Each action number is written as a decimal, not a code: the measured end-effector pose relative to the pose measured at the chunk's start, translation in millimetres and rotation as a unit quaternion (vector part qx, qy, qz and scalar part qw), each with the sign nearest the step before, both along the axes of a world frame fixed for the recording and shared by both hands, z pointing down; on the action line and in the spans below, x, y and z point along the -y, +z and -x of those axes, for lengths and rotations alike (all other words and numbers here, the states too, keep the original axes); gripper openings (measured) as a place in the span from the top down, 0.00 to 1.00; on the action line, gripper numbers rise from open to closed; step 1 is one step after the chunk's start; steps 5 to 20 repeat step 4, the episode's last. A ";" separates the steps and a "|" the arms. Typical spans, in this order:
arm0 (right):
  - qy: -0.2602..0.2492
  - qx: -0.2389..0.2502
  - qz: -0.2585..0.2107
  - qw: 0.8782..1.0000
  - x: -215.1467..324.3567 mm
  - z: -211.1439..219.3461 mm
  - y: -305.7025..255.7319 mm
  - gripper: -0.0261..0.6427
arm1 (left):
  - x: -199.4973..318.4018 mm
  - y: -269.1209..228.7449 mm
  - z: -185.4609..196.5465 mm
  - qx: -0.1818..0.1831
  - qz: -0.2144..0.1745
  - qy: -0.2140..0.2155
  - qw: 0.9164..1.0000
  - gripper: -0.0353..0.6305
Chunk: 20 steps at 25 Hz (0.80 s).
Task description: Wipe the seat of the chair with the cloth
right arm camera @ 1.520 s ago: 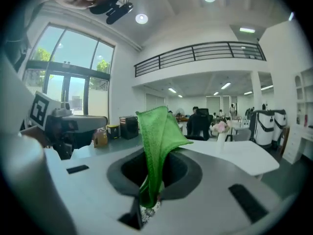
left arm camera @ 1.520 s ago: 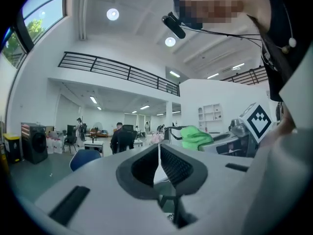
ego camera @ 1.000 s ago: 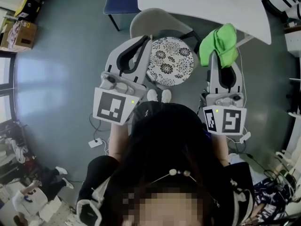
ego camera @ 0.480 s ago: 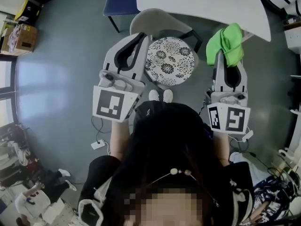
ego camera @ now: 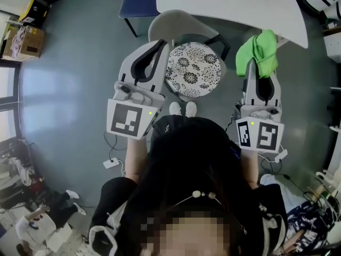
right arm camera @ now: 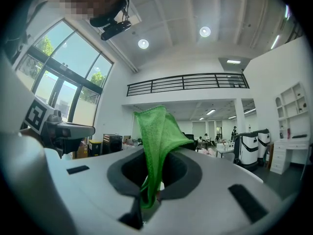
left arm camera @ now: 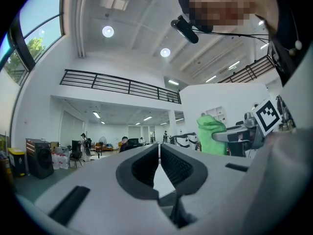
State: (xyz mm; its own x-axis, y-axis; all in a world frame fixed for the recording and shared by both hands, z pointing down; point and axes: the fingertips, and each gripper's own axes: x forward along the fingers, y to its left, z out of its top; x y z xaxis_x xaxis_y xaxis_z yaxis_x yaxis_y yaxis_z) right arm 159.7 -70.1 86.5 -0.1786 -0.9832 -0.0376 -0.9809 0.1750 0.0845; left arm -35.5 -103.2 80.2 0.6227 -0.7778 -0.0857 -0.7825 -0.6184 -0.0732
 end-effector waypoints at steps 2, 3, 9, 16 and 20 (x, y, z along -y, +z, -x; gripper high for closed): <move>0.000 0.000 0.001 1.000 0.0 -0.1 1.0 0.90 | 0.0 0.8 0.4 0.000 0.001 0.000 1.000 0.92; 0.000 0.000 0.001 1.000 -0.1 0.3 1.5 0.90 | -0.1 1.1 0.8 0.001 0.000 -0.001 1.000 0.92; 0.000 0.000 0.002 1.000 -0.2 0.7 1.9 0.90 | -0.1 1.4 1.3 0.001 0.000 -0.001 1.000 0.92; 0.000 0.000 0.002 1.000 -0.2 0.7 1.9 0.90 | -0.1 1.4 1.3 0.001 0.000 -0.001 1.000 0.92; 0.000 0.000 0.002 1.000 -0.2 0.7 1.9 0.90 | -0.1 1.4 1.3 0.001 0.000 -0.001 1.000 0.92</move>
